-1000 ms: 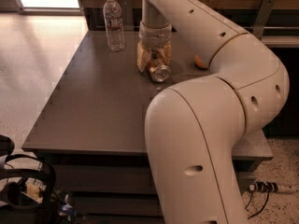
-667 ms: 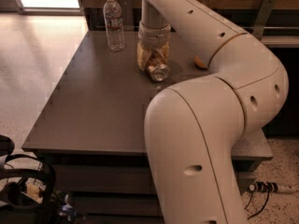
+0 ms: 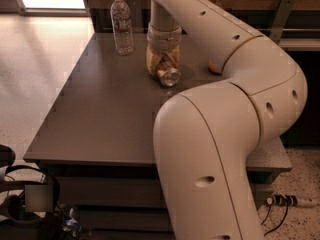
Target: Place orange can upright
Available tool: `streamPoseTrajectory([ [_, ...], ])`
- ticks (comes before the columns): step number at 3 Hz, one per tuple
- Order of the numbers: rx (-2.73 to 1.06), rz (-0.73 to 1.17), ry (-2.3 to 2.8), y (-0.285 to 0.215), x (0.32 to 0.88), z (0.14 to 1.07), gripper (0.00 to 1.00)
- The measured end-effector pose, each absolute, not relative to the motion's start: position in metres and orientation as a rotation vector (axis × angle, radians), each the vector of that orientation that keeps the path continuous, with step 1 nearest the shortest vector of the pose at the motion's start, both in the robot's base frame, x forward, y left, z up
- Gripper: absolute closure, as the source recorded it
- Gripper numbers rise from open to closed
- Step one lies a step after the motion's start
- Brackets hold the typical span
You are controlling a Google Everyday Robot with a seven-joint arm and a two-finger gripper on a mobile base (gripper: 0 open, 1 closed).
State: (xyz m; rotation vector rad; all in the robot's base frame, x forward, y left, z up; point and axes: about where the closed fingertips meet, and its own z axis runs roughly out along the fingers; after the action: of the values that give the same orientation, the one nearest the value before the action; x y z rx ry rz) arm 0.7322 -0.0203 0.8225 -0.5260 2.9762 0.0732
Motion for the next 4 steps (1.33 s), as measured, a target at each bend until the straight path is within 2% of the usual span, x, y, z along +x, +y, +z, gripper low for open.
streamPoseTrajectory([
  [2,-0.613,0.069,2.792,-0.035,0.734,0.873,1.0],
  [3,-0.671,0.128,2.655,-0.046,0.731,0.908,1.0],
  [4,-0.765,0.287,2.477,-0.049,0.728,0.934,1.0],
])
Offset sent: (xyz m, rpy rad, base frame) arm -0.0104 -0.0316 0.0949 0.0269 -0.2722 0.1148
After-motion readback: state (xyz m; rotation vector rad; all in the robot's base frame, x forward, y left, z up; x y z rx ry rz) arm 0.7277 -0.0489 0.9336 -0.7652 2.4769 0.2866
